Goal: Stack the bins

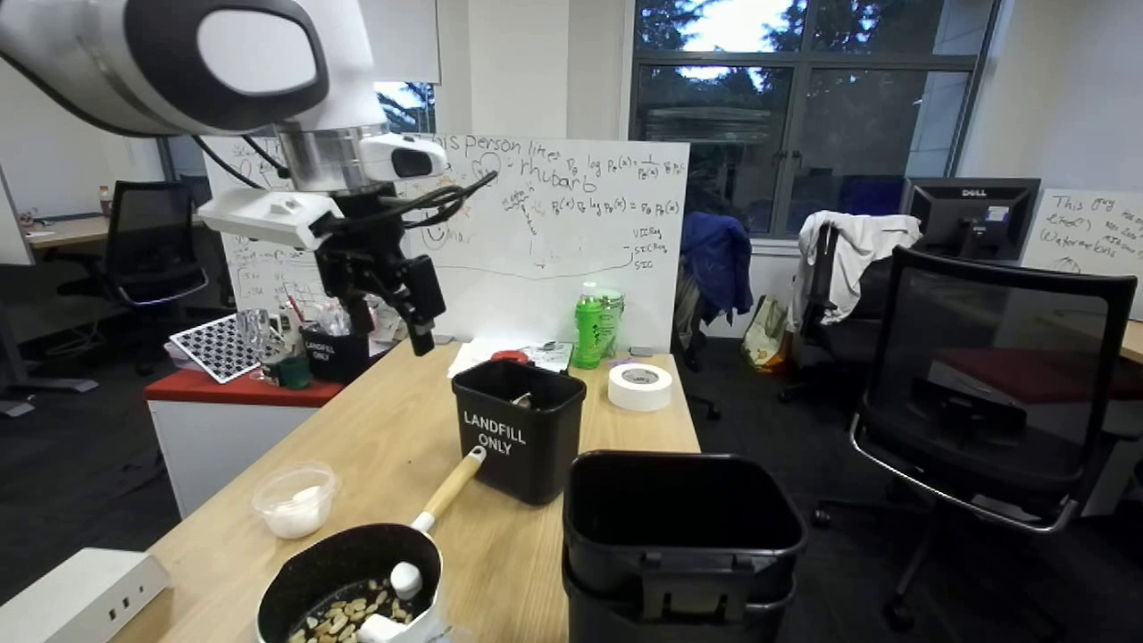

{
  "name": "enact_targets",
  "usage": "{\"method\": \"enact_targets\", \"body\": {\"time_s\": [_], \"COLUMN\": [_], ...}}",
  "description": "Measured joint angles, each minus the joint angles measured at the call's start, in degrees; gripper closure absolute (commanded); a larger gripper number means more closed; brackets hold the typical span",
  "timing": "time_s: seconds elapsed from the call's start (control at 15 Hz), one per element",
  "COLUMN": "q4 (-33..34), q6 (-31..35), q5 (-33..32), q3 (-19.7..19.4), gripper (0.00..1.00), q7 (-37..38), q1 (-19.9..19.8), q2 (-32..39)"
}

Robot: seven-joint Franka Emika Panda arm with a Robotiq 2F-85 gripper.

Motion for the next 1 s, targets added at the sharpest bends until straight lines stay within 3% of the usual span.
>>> {"method": "enact_targets", "body": {"time_s": [0.27,0.8,1.0], "q4": [8.59,9.49,9.56], "q6": [-1.68,-1.90,-2.34], "q5": [-2.40,-2.59,-2.52], "q3": [-1.48,-1.44,-1.49], "gripper": [0.00,0.00,0.00], "q7": [14.09,15.20,20.64], "q1": [-0.02,-0.04,0.06], "q2": [8.47,9.25,9.93]}}
